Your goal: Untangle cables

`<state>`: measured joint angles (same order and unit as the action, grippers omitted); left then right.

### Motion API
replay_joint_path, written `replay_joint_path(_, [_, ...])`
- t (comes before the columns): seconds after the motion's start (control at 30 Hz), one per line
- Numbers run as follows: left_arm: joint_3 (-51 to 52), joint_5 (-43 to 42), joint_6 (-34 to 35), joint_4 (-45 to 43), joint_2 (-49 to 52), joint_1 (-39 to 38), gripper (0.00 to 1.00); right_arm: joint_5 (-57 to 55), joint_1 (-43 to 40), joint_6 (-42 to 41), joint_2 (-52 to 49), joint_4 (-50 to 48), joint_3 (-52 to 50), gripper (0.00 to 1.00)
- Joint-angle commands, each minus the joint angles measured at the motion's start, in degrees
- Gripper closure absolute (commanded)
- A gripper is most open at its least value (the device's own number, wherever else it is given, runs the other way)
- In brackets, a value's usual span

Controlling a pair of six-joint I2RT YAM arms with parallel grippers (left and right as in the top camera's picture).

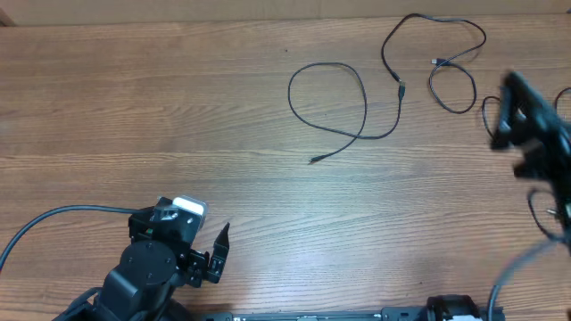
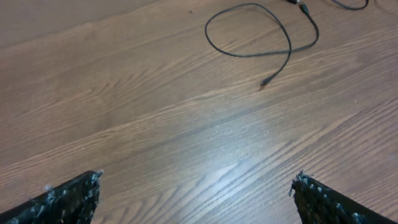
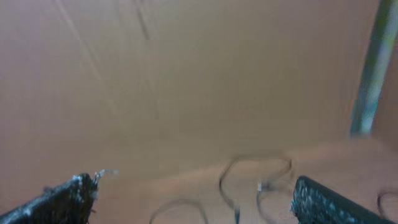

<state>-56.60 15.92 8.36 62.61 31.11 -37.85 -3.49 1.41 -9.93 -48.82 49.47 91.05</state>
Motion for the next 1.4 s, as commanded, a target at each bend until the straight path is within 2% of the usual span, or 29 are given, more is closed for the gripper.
replay_joint_path(0.0, [0.2,0.6,-0.9,0.0,-0.4,0.0,0.00,8.4,-5.4,2.6,7.4,-7.2,-12.0,0.00])
replay_joint_path(0.23, [0.2,0.6,-0.9,0.0,-0.4,0.0,0.00,10.1,-6.9,2.5,22.6,-29.1,-39.3,0.00])
replay_joint_path(0.43, [0.2,0.6,-0.9,0.0,-0.4,0.0,0.00,12.7,-7.0,2.3,34.7,-57.0,-61.2,0.00])
replay_joint_path(0.53, [0.2,0.6,-0.9,0.0,-0.4,-0.1,0.00,15.7,-7.7,2.3,38.3,-68.9,-69.0,0.00])
replay_joint_path(0.7, [0.2,0.6,-0.9,0.0,-0.4,0.0,0.01,16.7,-9.4,-0.9,40.3,-71.1,-73.2,0.00])
replay_joint_path(1.37, [0.2,0.6,-0.9,0.0,-0.4,-0.1,0.00,18.2,-9.4,-0.9,48.0,-71.5,-89.5,0.00])
